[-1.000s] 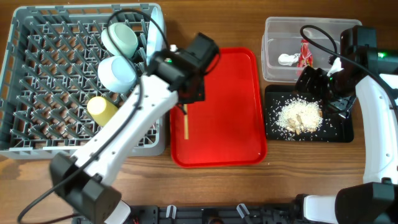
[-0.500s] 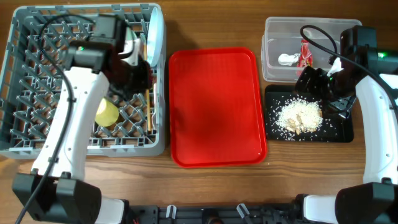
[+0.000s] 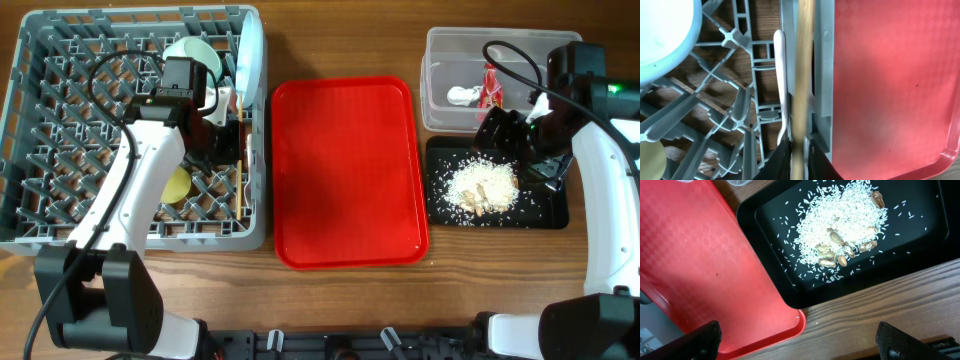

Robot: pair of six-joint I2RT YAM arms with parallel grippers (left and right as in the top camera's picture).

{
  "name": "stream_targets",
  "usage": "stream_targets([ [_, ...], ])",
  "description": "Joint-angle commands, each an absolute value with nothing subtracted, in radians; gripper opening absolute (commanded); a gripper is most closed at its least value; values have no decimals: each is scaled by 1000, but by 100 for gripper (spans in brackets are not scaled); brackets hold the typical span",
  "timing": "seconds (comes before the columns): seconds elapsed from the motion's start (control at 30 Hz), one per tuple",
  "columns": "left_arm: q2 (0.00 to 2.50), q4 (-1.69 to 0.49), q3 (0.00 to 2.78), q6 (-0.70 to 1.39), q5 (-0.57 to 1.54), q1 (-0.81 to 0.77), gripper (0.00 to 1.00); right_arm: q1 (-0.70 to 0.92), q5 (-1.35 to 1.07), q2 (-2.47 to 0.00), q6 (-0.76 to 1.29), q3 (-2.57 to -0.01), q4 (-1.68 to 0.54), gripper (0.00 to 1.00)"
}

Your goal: Sort waste into correct bins and load items into the dishwasher rack

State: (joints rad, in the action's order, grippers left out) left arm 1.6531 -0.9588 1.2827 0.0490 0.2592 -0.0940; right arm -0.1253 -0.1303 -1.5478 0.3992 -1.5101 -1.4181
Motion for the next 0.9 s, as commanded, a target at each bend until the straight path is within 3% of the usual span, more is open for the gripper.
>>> stream_targets([
  [0.0, 1665, -962, 1275, 34, 249, -93, 39, -129, -138, -1528, 394, -1528, -1422, 100],
  [0.07, 1665, -966, 1275, 33, 250, -93, 61, -129, -138, -1528, 394, -1528, -1422, 100],
  [0.3, 1533, -928, 1276, 94, 210, -93, 83, -85, -148, -1528, 312, -1528, -1390, 100],
  [0.37, 1480, -911, 1276, 151, 155, -93, 100, -16, -167, -1528, 307, -1528, -1308, 100],
  [0.6, 1479, -975, 1276, 169, 151, -61, 100, 196, -164, -1554, 315, -1528, -902, 100],
  [0.87, 1474, -1166, 1275, 169, 159, 2, 100, 195, -67, -1532, 317, -1472, -1002, 100],
])
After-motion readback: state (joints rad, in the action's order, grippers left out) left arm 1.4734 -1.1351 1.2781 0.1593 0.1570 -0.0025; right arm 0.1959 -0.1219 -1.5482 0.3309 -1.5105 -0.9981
